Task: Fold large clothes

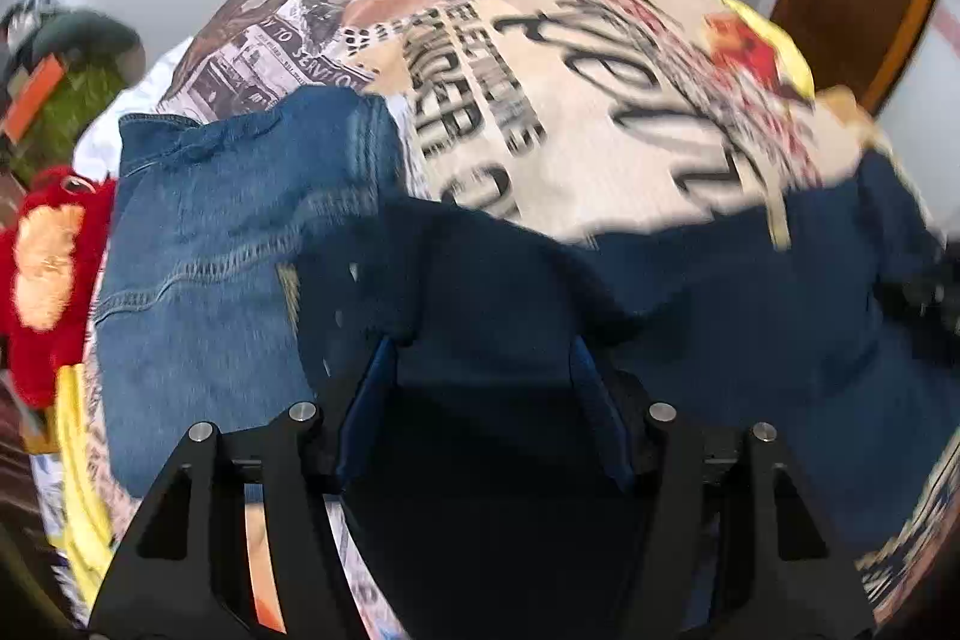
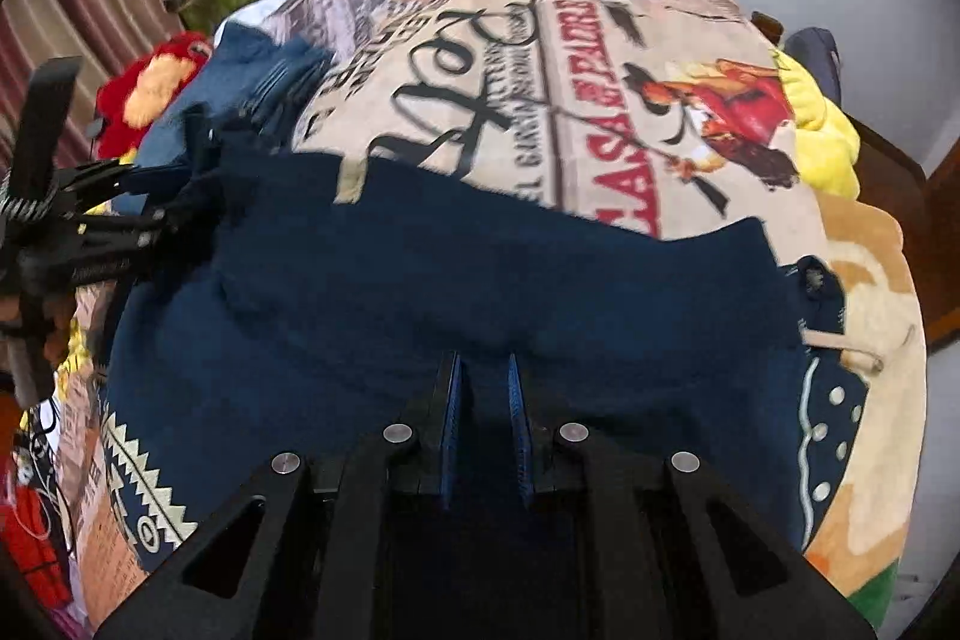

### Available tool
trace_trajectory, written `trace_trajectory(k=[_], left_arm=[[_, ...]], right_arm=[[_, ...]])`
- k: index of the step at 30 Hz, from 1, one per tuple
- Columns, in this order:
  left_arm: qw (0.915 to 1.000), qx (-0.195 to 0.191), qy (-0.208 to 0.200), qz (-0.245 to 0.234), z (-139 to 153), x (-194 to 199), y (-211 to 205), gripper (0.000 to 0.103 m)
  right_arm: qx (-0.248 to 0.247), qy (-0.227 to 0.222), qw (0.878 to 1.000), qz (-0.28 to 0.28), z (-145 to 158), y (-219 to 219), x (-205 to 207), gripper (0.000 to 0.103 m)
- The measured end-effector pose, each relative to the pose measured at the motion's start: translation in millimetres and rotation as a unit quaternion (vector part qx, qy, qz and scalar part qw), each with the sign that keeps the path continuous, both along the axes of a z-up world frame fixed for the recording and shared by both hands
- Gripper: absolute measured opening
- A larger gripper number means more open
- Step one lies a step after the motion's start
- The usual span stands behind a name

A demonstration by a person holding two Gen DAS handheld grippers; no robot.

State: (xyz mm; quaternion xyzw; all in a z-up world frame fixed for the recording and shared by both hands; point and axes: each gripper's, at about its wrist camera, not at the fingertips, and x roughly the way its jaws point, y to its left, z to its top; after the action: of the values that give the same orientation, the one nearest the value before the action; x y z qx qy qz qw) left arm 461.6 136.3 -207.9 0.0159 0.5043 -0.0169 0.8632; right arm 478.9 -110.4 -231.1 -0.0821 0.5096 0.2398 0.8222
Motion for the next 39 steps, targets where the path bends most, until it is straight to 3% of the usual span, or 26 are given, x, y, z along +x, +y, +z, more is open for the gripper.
trace_trajectory(k=[4, 5, 7, 9, 12, 17, 23, 27, 30, 35, 39], left_arm=[[0.999, 0.002, -0.034, 0.028, 21.4, 19.6, 20.2, 0.061], [0.9984, 0.013, -0.042, 0.034, 24.5, 22.8, 23.5, 0.061], [0.9956, 0.061, -0.041, 0.059, 25.1, 34.1, 32.3, 0.061], [0.9944, 0.079, -0.026, 0.065, 23.0, 39.7, 37.5, 0.061], [0.9969, 0.052, -0.032, 0.049, 28.9, 26.3, 38.2, 0.061], [0.9991, 0.006, -0.041, 0.005, 41.1, -9.5, 14.3, 0.061], [0.9971, -0.034, -0.038, -0.057, 53.8, -57.8, -27.4, 0.061], [0.9928, -0.063, -0.028, -0.098, 52.5, -88.4, -55.2, 0.069], [0.9907, -0.073, -0.011, -0.114, 39.1, -100.9, -70.4, 0.071], [0.9926, 0.007, 0.008, -0.121, -2.9, -116.4, -90.4, 0.074], [0.9952, 0.005, -0.006, -0.098, -12.6, -123.8, -79.8, 0.081]], right_arm=[[-0.085, -0.075, 0.993, -0.042, 4.0, -12.2, 3.3, 0.012], [-0.109, -0.091, 0.988, -0.053, 2.7, -17.9, 5.3, 0.012], [-0.128, -0.081, 0.985, -0.08, -7.2, -37.6, 16.0, 0.012], [-0.121, -0.063, 0.985, -0.102, -11.9, -55.2, 22.4, 0.012], [-0.109, -0.07, 0.985, -0.115, 1.3, -66.8, 15.3, 0.012], [-0.026, -0.079, 0.993, -0.087, 39.2, -60.8, -14.4, 0.012], [0.056, -0.07, 0.996, -0.024, 69.9, -20.1, -57.9, 0.012], [0.056, -0.059, 0.996, 0.026, 66.9, 13.4, -85.5, 0.012], [0.02, -0.049, 0.997, 0.056, 45.6, 34.0, -100.6, 0.012], [-0.061, -0.076, 0.994, 0.047, 8.8, 35.7, -111.1, 0.012], [-0.037, -0.07, 0.997, 0.027, 3.4, 16.8, -109.9, 0.013]])
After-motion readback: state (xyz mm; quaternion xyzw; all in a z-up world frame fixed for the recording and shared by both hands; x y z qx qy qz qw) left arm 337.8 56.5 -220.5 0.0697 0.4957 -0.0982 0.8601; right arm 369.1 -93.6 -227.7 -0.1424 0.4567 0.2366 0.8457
